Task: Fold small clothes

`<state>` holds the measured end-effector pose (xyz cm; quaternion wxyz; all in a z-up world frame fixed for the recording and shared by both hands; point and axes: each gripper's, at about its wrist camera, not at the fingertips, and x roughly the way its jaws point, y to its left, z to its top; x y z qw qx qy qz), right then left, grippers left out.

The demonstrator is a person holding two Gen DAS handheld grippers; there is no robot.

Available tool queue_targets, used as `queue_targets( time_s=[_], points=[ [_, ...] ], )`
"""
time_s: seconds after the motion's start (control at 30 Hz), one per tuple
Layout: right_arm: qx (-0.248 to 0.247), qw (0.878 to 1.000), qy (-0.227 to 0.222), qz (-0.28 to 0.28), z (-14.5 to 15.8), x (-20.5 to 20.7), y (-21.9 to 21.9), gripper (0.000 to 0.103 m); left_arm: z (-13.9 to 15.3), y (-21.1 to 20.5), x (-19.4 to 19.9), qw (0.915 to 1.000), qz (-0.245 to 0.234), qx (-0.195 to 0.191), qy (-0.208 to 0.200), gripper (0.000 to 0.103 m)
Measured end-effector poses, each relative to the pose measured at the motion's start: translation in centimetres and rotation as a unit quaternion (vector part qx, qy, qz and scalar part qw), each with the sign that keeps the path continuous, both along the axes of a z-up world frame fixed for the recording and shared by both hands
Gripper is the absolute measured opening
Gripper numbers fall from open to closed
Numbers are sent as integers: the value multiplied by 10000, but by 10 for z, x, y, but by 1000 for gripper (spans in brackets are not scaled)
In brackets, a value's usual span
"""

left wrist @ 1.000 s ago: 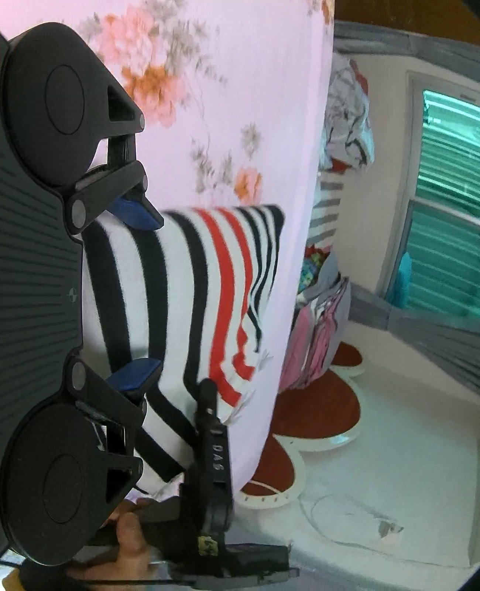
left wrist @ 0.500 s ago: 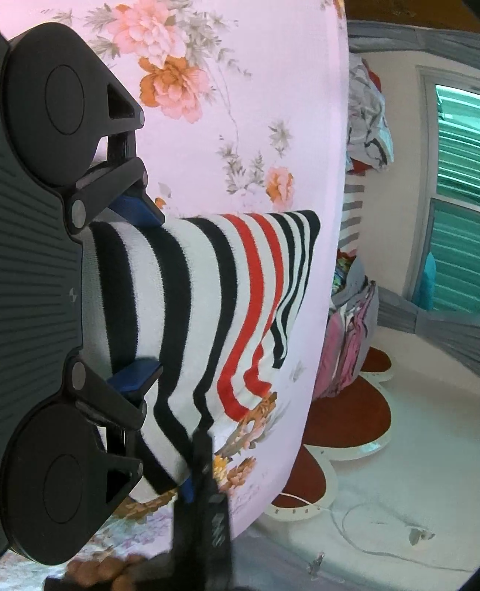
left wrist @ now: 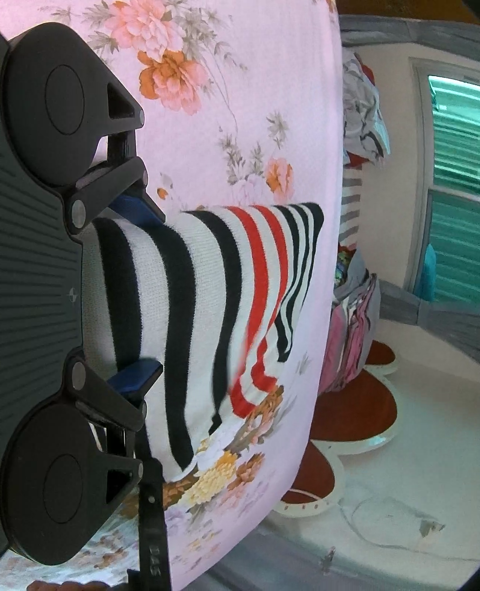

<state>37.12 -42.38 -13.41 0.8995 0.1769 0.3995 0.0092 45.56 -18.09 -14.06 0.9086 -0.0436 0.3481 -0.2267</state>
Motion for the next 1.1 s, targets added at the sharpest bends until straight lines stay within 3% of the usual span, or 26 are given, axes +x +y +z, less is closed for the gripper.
queue_targets(
  time_s=[0.07, 0.13, 0.23, 0.37, 0.53, 0.7, 0.8, 0.87, 0.93, 1.0, 1.1],
  points=[
    [60, 9996, 288, 22, -14, 5, -1, 11, -1, -4, -2, 9999, -79, 128, -43, 77],
    [98, 9995, 277, 94, -9, 7, -1, 14, -2, -3, -3, 9997, -116, 199, -53, 77],
    [165, 9997, 153, 94, 6, 5, -6, 31, 4, 6, -1, 9999, -113, 49, 100, 77],
    [412, 9989, -202, -33, 28, 12, -18, 55, 19, 16, -1, 9998, -1, -175, -16, 77],
    [554, 9980, -219, -216, 30, 51, -29, 55, 35, 16, 17, 9996, 108, -218, -169, 77],
    [817, 9956, 43, -454, 13, 101, -34, 55, 32, 9, 49, 9991, 334, -128, -215, 77],
    [973, 9931, 251, -608, 0, 126, -37, 54, 26, 3, 65, 9988, 432, -116, -192, 77],
    [1076, 9916, 332, -640, -9, 137, -37, 36, 21, -2, 74, 9988, 454, -89, -173, 77],
    [938, 9933, 192, -653, -10, 138, -33, 25, 13, -7, 81, 9989, 459, -53, -96, 77],
    [448, 9972, -66, -593, -4, 136, -25, 13, 4, -11, 84, 9991, 432, -42, 10, 77],
    [-1028, 9935, -336, -356, -5, 136, -6, 10, -5, -16, 82, 9991, 434, -4, -6, 77]
  ],
)
